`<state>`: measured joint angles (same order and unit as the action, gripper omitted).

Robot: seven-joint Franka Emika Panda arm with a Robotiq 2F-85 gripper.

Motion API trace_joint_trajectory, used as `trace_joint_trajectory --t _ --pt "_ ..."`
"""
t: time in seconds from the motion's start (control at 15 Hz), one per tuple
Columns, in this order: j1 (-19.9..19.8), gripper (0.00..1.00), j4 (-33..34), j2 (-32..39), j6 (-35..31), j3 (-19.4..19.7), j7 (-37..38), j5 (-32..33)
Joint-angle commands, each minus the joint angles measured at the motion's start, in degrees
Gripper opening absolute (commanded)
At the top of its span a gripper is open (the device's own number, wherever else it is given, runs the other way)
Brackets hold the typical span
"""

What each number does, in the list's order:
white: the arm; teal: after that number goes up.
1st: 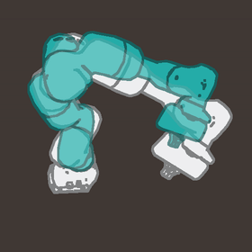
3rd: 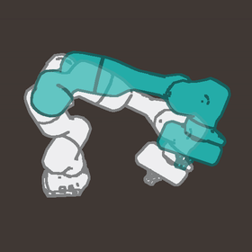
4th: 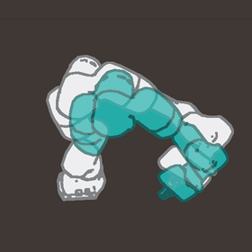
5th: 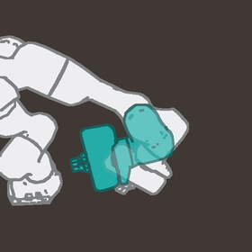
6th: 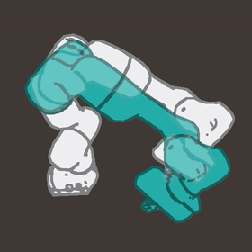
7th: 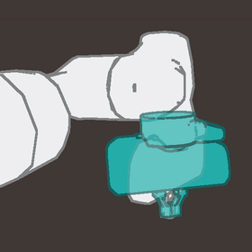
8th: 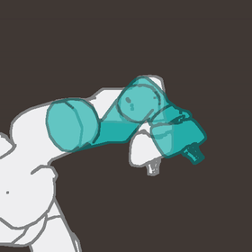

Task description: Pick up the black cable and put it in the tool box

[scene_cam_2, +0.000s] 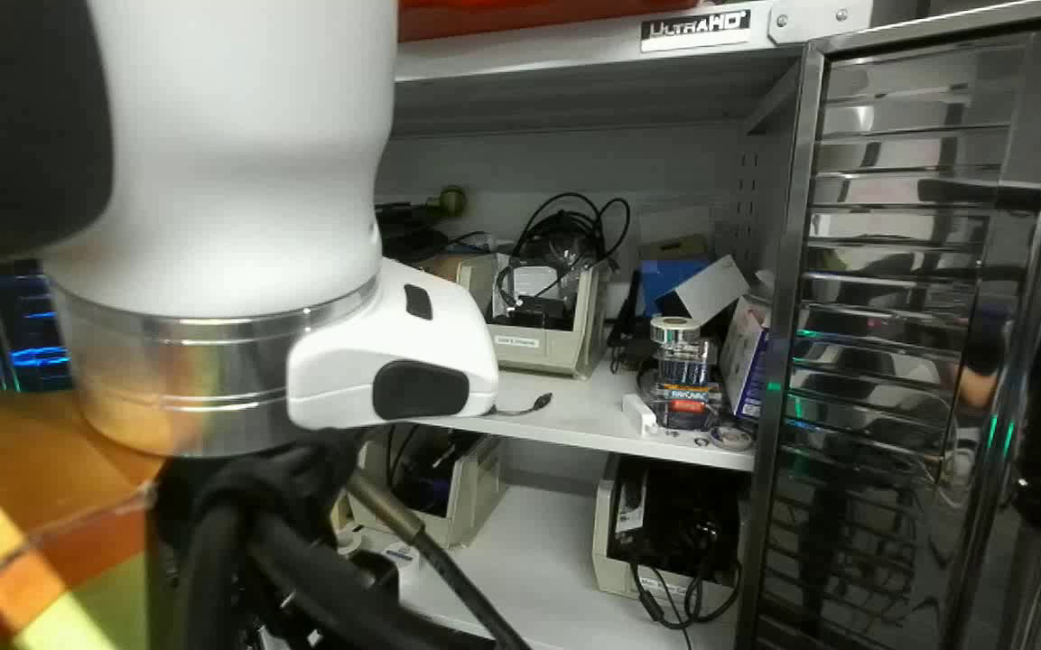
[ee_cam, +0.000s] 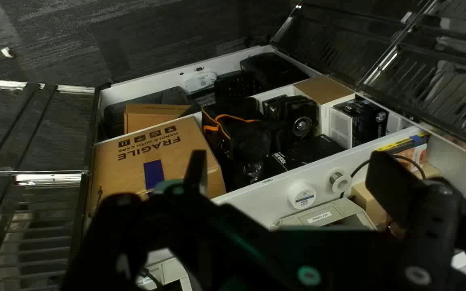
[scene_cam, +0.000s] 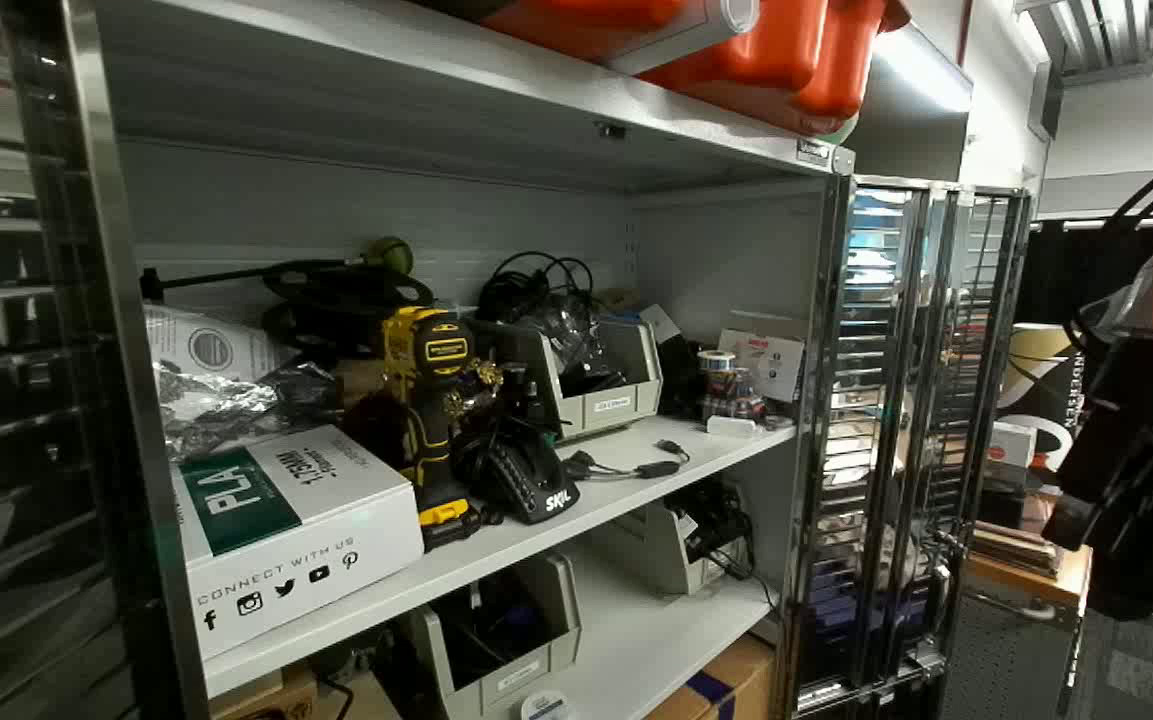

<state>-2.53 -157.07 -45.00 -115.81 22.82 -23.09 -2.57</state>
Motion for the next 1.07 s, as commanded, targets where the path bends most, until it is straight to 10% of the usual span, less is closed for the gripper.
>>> trace_joint_trajectory --t 0.0,0.4,1.0 --pt "-1.3 1.00 0.1 0.4 0.1 -1.2 -0.9 -1.1" --pt "-1.3 1.00 0.1 0.4 0.1 -1.2 -0.9 -1.1" --pt "3.9 1.00 4.9 16.4 -17.6 -7.6 6.9 -8.9"
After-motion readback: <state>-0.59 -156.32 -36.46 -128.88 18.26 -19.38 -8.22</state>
